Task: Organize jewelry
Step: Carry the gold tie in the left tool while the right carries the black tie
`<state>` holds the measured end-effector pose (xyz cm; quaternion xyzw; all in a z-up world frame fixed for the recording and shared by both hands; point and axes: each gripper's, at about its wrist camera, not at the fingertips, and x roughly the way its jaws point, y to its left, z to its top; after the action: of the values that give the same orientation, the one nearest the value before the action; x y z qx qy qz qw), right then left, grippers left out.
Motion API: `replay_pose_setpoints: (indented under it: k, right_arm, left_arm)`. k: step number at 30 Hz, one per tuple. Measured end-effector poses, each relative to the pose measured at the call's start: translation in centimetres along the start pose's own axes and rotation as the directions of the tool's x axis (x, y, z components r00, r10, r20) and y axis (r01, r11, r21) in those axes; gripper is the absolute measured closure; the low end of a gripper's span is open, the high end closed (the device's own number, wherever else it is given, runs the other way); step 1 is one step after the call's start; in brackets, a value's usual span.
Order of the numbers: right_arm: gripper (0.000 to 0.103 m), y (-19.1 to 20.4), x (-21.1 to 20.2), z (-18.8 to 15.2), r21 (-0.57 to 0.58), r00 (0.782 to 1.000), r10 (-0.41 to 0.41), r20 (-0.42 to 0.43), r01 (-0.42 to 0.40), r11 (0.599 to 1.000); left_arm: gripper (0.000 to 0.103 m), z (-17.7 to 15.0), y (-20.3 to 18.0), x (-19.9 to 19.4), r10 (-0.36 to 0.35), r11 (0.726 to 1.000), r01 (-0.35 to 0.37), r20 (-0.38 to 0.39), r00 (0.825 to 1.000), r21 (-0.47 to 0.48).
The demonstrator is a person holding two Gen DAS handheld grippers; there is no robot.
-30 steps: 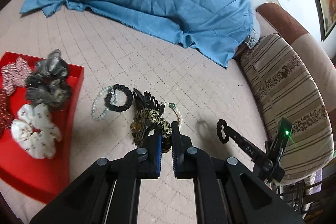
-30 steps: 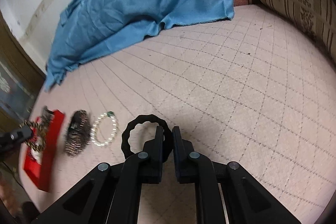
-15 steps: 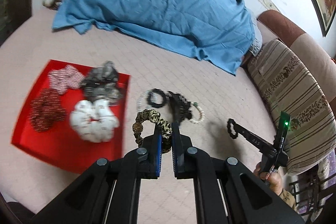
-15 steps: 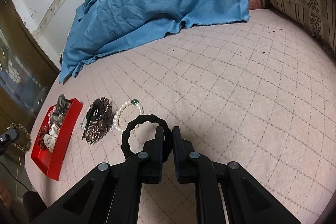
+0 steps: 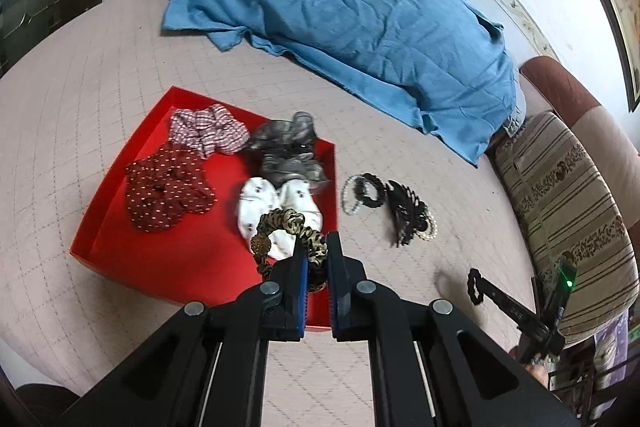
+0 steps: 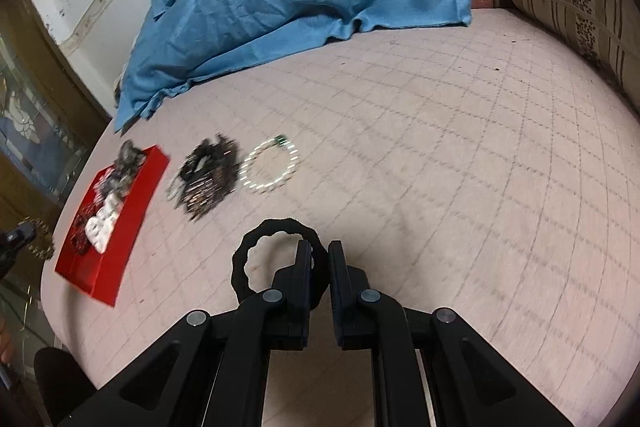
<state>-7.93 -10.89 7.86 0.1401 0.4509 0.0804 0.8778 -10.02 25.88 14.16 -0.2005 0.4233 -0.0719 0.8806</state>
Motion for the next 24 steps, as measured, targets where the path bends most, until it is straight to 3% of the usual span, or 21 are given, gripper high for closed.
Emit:
replay_pose_setpoints:
  k: [7,16,24]
  right_arm:
    - [0.094,7.0,0.3,0.4,-0.109,0.997,0.064,-0.034,-0.067,0.992]
    - [0.094,18.0,2.6,0.9,-0.27,0.983,0.15,-0.103,-0.173,0.947]
    - [0.094,25.2,6.3,0.2,-0.359,0.968,0.17,-0.183,-0.226,0.906]
  left_arm:
    - [0.096,0.6,3.8,1.3,-0.035,0.998,0.033,-0.02,0.999,-0.061]
    - [0.096,0.9,8.8,1.5,-0.05,0.986,0.049,0.0,0.999,-0.16]
    - [0.096,0.7,11.6,1.7,-0.013,0.981,0.013,-0.001,1.0,-0.191]
